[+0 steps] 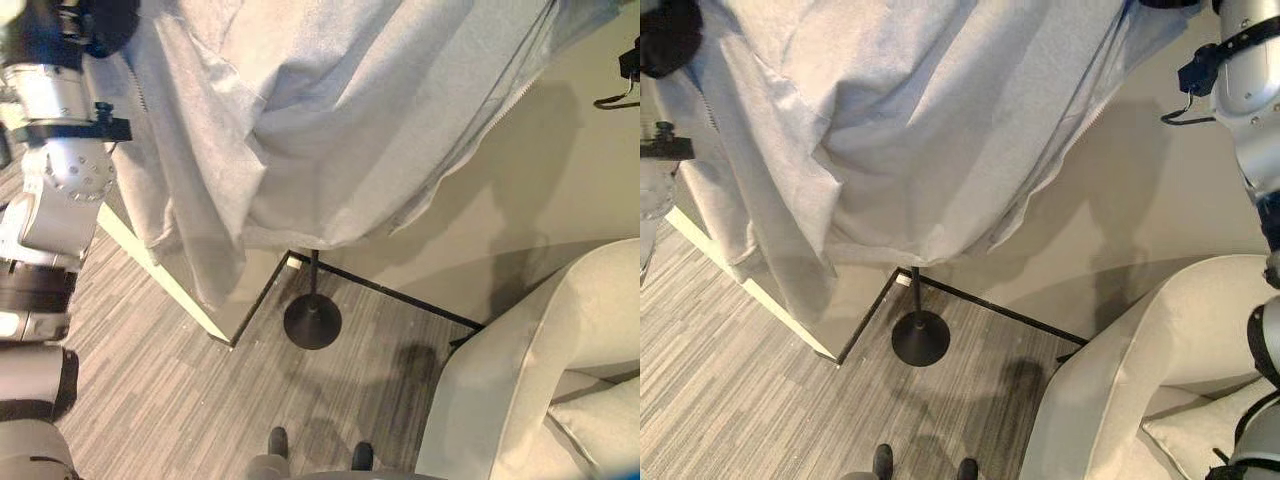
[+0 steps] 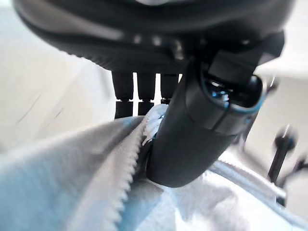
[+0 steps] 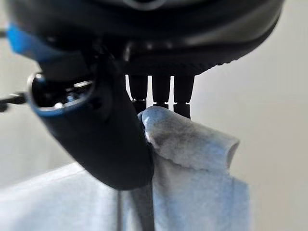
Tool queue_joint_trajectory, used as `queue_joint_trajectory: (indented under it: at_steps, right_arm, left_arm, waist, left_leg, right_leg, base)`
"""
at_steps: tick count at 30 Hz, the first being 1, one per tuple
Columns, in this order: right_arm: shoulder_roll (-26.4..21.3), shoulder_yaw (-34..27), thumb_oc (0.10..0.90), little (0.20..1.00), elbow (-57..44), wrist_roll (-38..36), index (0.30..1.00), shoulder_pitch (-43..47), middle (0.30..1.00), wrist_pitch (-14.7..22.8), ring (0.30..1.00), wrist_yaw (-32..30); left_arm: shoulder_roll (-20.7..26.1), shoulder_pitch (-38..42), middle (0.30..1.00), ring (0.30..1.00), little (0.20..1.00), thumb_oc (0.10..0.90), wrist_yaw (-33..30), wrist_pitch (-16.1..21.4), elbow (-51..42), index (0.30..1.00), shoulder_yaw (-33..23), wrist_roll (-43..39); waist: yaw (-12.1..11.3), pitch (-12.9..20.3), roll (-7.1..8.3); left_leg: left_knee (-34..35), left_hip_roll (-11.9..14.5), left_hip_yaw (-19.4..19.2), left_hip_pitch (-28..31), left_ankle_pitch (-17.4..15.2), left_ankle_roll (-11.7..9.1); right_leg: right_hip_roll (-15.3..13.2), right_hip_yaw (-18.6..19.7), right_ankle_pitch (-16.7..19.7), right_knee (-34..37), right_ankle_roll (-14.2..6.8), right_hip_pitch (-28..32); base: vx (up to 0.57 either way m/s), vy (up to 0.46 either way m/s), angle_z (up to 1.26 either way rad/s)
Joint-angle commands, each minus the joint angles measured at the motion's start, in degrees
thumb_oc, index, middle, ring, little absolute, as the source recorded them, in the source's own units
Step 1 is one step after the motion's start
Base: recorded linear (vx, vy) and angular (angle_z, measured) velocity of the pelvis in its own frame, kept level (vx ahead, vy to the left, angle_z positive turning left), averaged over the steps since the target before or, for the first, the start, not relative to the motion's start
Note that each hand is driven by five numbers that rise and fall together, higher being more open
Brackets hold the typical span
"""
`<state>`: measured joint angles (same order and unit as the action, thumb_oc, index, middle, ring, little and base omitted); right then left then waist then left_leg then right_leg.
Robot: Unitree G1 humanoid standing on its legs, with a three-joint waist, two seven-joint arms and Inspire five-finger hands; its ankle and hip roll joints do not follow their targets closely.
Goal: Hang the clothes on the sofa on the clothes rack.
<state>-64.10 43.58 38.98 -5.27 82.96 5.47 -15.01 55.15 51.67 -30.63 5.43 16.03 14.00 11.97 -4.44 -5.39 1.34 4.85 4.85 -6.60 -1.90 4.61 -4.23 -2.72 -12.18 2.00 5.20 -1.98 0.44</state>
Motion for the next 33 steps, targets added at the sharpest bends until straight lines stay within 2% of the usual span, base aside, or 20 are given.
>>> queue_joint_trajectory:
  at_steps: [1, 3, 4, 8, 13, 21, 24, 25, 26, 33]
  right_arm:
    - [-0.45, -0.72, 0.4, 0.3, 5.02, -5.05, 0.3, 10.89, 0.3, -0.33, 0.3, -2.03]
    - [0.23, 0.39, 0.4, 0.3, 5.91, -5.17, 0.3, 11.97, 0.3, -0.34, 0.3, -1.83]
    - [1.86, 2.66, 0.4, 0.3, 9.07, -5.69, 0.3, 14.55, 0.3, -0.49, 0.3, -1.6]
    - [5.08, 4.89, 0.4, 0.3, 13.52, -7.45, 0.3, 18.8, 0.3, -0.27, 0.3, -2.07]
    - [8.52, 4.58, 0.4, 0.3, 16.33, -8.28, 0.3, 19.05, 0.3, -0.68, 0.3, -2.01]
    - [11.84, -1.55, 0.4, 0.3, 12.17, -8.51, 0.3, 9.7, 0.3, -1.11, 0.3, -1.86]
    - [15.59, -11.73, 0.4, 0.3, 5.72, -10.18, 0.3, -3.39, 0.3, -0.64, 0.3, -2.27]
    - [15.61, -11.88, 0.4, 0.3, 5.5, -10.11, 0.3, -3.7, 0.3, -0.71, 0.3, -2.3]
    - [17.4, -15.82, 0.4, 0.3, 3.48, -11.69, 0.3, -8.59, 0.3, -0.18, 0.3, -2.32]
    - [21.78, -23.01, 0.4, 0.3, -3.17, -12.73, 0.3, -22.25, 0.3, 0.42, 0.3, -1.14]
  left_arm:
    - [6.02, 12.79, 0.3, 0.3, 0.3, 0.4, -2.47, -1.69, 3.75, 0.3, 2.56, 2.07]
    - [6.21, 15.15, 0.3, 0.3, 0.3, 0.4, -2.39, -2.02, 5.51, 0.3, 4.67, 2.28]
    - [6.27, 19.94, 0.3, 0.3, 0.3, 0.4, -2.05, -2.44, 8.86, 0.3, 9.42, 2.6]
    - [5.01, 29.23, 0.3, 0.3, 0.3, 0.4, -2.05, -3.72, 16.75, 0.3, 18.28, 3.59]
    - [2.96, 29.65, 0.3, 0.3, 0.3, 0.4, -1.75, -4.7, 19.43, 0.3, 20.62, 5.52]
    - [0.54, 19.7, 0.3, 0.3, 0.3, 0.4, -1.18, -5.42, 18.97, 0.3, 14.69, 6.46]
    - [-2.24, 8.1, 0.3, 0.3, 0.3, 0.4, -0.48, -5.59, 15.18, 0.3, 7.48, 6.8]
    - [-2.21, 7.82, 0.3, 0.3, 0.3, 0.4, -0.43, -5.64, 14.99, 0.3, 7.37, 6.85]
    - [-3.84, 2.95, 0.3, 0.3, 0.3, 0.4, -0.3, -5.32, 13.25, 0.3, 3.97, 6.27]
    - [-8.73, -9.79, 0.3, 0.3, 0.3, 0.4, 0.9, -3.17, 7.49, 0.3, -3.8, 0.88]
  waist:
    - [-0.36, 5.5, 5.37]
    - [-0.32, 5.46, 5.46]
    - [-0.29, 5.43, 5.53]
    - [-0.42, 4.61, 5.64]
    - [-0.91, 3.46, 6.17]
    - [-1.44, 0.61, 6.95]
    - [-1.79, -0.84, 7.13]
    - [-1.76, -0.67, 7.16]
    - [-1.98, -1.17, 7.16]
    - [-2.13, -1.39, 6.57]
  left_leg:
    - [0.15, 0.18, -3.04, 2.24, -6.78, -2.47]
    - [0.15, 0.26, -3.03, 1.91, -6.69, -2.52]
    - [0.15, 0.36, -2.98, 1.57, -6.83, -2.68]
    - [0.15, 0.39, -2.61, -0.29, -6.27, -2.73]
    - [0.15, 0.07, -2.1, -1.85, -5.98, -2.48]
    - [0.15, -0.31, -1.81, -3.65, -5.63, -1.79]
    - [0.15, -0.63, -1.76, -3.97, -5.87, -1.26]
    - [0.15, -0.64, -1.76, -4.03, -5.84, -1.25]
    - [0.15, -0.76, -1.77, -4.11, -6.13, -0.98]
    - [0.15, -1.17, -2.24, -2.95, -6.86, -0.49]
  right_leg:
    - [-5.07, -5.36, -3.71, -0.2, -7.55, 6.41]
    - [-5.0, -5.32, -3.7, -0.2, -7.59, 6.13]
    - [-4.84, -5.34, -3.8, -0.2, -7.7, 5.77]
    - [-4.75, -5.15, -3.43, -0.2, -7.94, 4.15]
    - [-4.76, -5.17, -3.06, -0.2, -8.06, 2.89]
    - [-5.08, -5.08, -2.27, -0.2, -7.93, 1.2]
    - [-5.46, -5.1, -1.87, -0.2, -7.82, 0.84]
    - [-5.47, -5.1, -1.85, -0.2, -7.82, 0.79]
    - [-5.67, -5.03, -1.73, -0.2, -7.69, 0.7]
    - [-6.31, -4.96, -1.74, -0.2, -7.42, 1.57]
  base:
    - [0.0, 0.0, 0.0]
    - [0.02, -0.006, 0.0]
    - [0.0, 0.0, 0.0]
    - [0.0, 0.0, 0.0]
    - [0.02, 0.011, -0.05]
    - [0.0, 0.014, -0.02]
    - [-0.02, 0.037, -0.08]
    - [0.0, 0.029, -0.09]
    - [0.0, 0.017, 0.14]
    - [0.01, 0.024, -0.02]
